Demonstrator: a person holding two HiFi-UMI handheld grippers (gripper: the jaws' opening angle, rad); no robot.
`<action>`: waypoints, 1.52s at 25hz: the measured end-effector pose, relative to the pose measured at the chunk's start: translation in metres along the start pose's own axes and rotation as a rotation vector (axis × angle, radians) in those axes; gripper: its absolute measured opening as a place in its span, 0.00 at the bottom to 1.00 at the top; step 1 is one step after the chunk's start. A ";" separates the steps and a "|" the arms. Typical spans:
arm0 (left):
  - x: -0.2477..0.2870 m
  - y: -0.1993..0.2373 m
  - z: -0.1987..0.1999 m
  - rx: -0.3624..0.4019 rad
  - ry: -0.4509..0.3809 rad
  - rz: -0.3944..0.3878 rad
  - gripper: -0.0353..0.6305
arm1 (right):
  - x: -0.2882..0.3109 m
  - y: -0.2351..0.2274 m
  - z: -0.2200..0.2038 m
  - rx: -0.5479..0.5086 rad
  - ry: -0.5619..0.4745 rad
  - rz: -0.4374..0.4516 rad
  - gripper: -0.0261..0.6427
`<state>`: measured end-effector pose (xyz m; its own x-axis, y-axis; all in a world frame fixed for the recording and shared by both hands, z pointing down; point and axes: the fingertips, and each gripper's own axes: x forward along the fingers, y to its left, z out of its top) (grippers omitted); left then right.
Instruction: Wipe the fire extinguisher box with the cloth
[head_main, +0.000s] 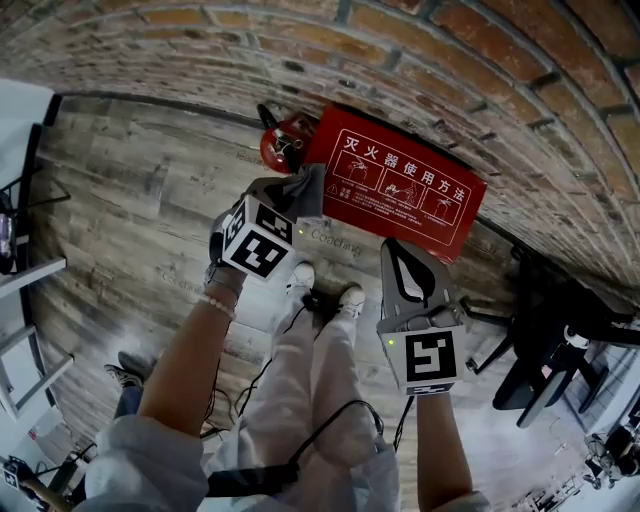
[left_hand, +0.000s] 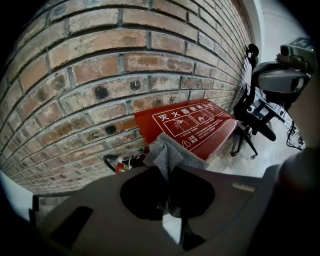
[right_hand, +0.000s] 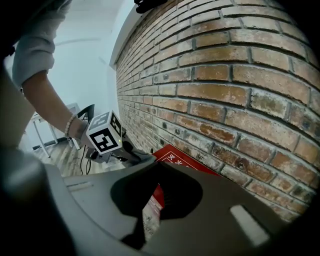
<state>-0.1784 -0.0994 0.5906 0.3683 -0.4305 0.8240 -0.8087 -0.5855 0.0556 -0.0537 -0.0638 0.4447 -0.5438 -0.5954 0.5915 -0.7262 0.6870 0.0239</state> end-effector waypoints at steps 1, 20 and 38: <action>-0.001 0.001 -0.001 -0.006 -0.002 0.004 0.07 | 0.001 0.000 0.000 -0.001 -0.001 0.002 0.05; -0.092 -0.016 0.068 -0.056 -0.179 0.049 0.07 | -0.041 -0.020 0.049 -0.017 -0.066 -0.034 0.05; -0.264 -0.083 0.208 0.105 -0.430 0.050 0.07 | -0.172 -0.065 0.143 -0.041 -0.195 -0.159 0.05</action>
<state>-0.1130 -0.0801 0.2517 0.5054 -0.6934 0.5135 -0.7874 -0.6140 -0.0542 0.0266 -0.0656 0.2262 -0.4979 -0.7634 0.4115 -0.7935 0.5925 0.1390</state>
